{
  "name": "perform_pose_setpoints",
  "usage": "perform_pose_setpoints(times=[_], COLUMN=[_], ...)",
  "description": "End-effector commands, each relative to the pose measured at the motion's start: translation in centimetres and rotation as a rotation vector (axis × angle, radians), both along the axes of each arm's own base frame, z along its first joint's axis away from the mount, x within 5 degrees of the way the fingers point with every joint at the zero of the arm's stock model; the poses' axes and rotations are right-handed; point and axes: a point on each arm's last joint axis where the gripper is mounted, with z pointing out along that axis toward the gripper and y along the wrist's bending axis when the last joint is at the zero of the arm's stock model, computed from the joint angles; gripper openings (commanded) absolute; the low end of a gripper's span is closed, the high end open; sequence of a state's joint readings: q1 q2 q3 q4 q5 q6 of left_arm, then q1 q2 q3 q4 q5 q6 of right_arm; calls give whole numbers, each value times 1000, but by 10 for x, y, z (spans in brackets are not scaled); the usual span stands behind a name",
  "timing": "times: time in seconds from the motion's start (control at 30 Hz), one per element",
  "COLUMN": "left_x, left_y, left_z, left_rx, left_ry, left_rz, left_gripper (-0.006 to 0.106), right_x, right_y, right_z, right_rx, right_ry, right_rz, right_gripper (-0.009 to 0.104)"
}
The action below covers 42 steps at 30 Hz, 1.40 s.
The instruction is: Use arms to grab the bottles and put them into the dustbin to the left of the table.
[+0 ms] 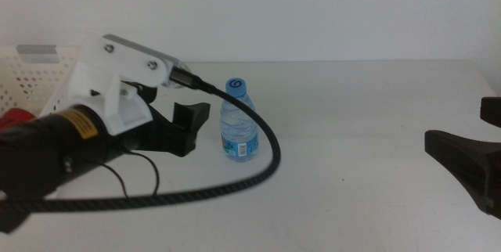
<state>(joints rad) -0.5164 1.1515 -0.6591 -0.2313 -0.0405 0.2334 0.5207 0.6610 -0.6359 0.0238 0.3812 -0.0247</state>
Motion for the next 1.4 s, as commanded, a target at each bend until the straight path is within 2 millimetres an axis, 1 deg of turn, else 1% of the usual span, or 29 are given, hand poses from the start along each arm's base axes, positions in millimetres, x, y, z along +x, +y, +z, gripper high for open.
perform_pose_setpoints(times=[0.0, 0.1, 0.23, 0.4, 0.5, 0.67, 0.93, 1.37], left_x=[3, -1, -6, -2, 3, 12, 23, 53], left_y=[-4, -7, -10, -14, -21, -27, -34, -54], left_z=[13, -1, -20, -44, -54, -66, -81, -95], left_rx=[-83, -108, -124, -155, -159, -203, -205, -219], left_ry=[-150, -213, -246, -202, -209, -240, -273, -259], left_rz=[19, 22, 20, 21, -5, 1, -11, 3], left_gripper=[90, 90, 90, 90, 90, 90, 90, 90], right_x=[1, 1, 1, 1, 1, 1, 1, 1], right_y=[1, 1, 1, 1, 1, 1, 1, 1], right_z=[16, 16, 16, 16, 16, 16, 16, 16], right_rx=[34, 34, 34, 34, 34, 34, 34, 34], right_ry=[-100, -100, -100, -100, -100, -100, -100, -100], right_rz=[5, 5, 5, 5, 5, 5, 5, 5], right_gripper=[74, 74, 74, 74, 74, 74, 74, 74])
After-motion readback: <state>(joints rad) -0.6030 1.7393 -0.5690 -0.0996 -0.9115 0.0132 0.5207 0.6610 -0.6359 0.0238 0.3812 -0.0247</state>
